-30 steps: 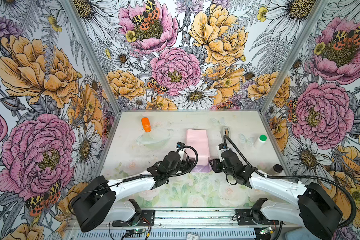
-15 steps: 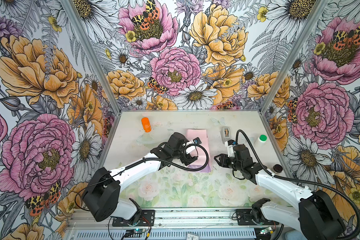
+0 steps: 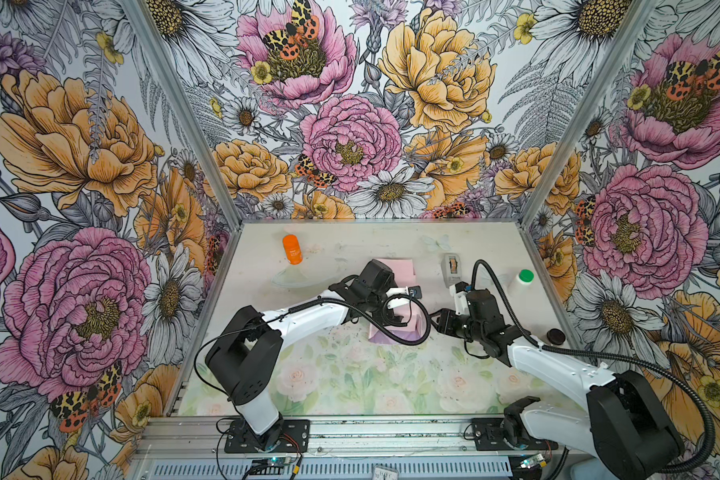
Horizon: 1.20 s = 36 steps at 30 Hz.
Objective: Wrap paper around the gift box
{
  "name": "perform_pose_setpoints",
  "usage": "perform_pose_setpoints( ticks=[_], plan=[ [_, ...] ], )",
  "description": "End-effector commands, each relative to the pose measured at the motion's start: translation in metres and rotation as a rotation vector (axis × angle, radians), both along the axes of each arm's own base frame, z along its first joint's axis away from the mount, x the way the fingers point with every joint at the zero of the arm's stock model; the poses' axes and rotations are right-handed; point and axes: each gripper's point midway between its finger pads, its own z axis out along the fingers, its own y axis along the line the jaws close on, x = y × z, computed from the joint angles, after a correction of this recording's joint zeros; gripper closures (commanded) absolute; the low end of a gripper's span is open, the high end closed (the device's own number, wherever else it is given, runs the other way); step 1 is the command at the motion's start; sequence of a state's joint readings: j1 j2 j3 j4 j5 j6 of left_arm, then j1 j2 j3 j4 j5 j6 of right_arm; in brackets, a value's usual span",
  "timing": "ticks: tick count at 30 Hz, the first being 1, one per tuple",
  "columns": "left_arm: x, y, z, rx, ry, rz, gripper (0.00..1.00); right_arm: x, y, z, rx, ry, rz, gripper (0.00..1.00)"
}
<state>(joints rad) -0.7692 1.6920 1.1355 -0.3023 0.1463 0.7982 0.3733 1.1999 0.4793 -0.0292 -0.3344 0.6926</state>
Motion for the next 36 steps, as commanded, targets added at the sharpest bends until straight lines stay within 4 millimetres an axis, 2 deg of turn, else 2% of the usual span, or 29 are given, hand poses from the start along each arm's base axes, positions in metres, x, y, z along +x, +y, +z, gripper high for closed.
perform_pose_setpoints(
  ticks=[1,13,23,29,36],
  plan=[
    [0.012,-0.007,0.01,-0.011,-0.065,-0.005,0.13,0.004,0.001,0.0,0.019,-0.011,-0.005,0.58],
    [0.017,-0.007,-0.012,0.016,-0.074,0.016,0.21,0.009,0.001,-0.007,0.01,0.01,-0.015,0.58],
    [0.019,0.002,-0.024,0.046,-0.116,0.048,0.28,0.011,-0.003,-0.01,-0.005,0.006,-0.037,0.59],
    [0.019,0.005,-0.028,0.055,-0.153,0.063,0.34,0.015,-0.01,-0.016,-0.044,0.009,-0.08,0.59],
    [0.018,0.005,-0.028,0.039,-0.175,0.072,0.38,0.023,-0.003,-0.018,-0.033,-0.013,-0.08,0.6]
  ],
)
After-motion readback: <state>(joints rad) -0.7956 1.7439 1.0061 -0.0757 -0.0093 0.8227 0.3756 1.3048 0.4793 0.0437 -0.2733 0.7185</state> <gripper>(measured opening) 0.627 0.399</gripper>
